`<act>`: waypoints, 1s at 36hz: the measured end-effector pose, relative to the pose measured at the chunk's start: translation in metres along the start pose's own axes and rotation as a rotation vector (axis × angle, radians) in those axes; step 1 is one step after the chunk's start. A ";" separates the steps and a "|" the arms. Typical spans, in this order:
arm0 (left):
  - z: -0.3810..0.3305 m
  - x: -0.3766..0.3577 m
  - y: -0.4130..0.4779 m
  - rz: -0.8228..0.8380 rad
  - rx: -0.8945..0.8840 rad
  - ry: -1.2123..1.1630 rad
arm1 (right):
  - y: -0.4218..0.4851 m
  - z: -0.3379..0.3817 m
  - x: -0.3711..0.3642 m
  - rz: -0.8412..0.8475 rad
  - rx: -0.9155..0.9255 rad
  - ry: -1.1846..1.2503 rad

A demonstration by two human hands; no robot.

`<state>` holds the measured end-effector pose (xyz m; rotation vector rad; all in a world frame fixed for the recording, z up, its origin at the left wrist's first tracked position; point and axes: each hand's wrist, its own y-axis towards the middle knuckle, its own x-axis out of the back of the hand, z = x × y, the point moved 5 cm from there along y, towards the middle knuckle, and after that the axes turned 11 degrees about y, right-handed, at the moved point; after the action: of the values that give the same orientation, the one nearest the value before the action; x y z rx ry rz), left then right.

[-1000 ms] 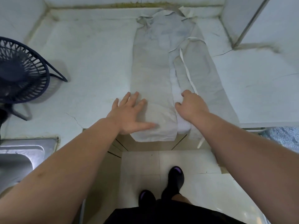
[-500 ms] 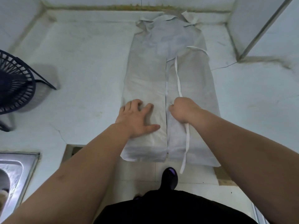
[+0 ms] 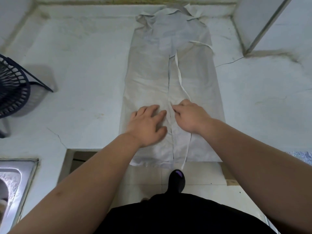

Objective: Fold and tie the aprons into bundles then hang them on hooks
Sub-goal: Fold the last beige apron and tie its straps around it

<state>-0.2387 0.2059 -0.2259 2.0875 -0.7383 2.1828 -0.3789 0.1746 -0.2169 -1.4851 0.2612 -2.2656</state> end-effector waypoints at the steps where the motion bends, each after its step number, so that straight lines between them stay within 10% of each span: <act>1: -0.003 0.000 0.000 0.008 0.011 -0.010 | -0.003 -0.002 0.000 -0.008 0.013 -0.006; 9: -0.022 -0.006 -0.001 0.085 0.090 -0.057 | -0.040 -0.020 -0.008 -0.264 0.087 0.270; 14: -0.024 -0.015 0.000 0.133 0.080 -0.039 | -0.082 -0.049 0.004 -0.648 -0.211 0.263; 21: -0.047 0.008 -0.005 -0.128 -0.053 0.116 | -0.125 -0.082 -0.006 -0.668 -0.401 0.598; 36: -0.065 0.007 -0.013 -0.036 0.055 0.059 | -0.146 -0.093 -0.031 -0.470 -0.546 1.172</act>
<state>-0.2962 0.2382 -0.2141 2.0337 -0.6382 2.2604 -0.4877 0.3121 -0.2267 -0.1621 0.9945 -3.4001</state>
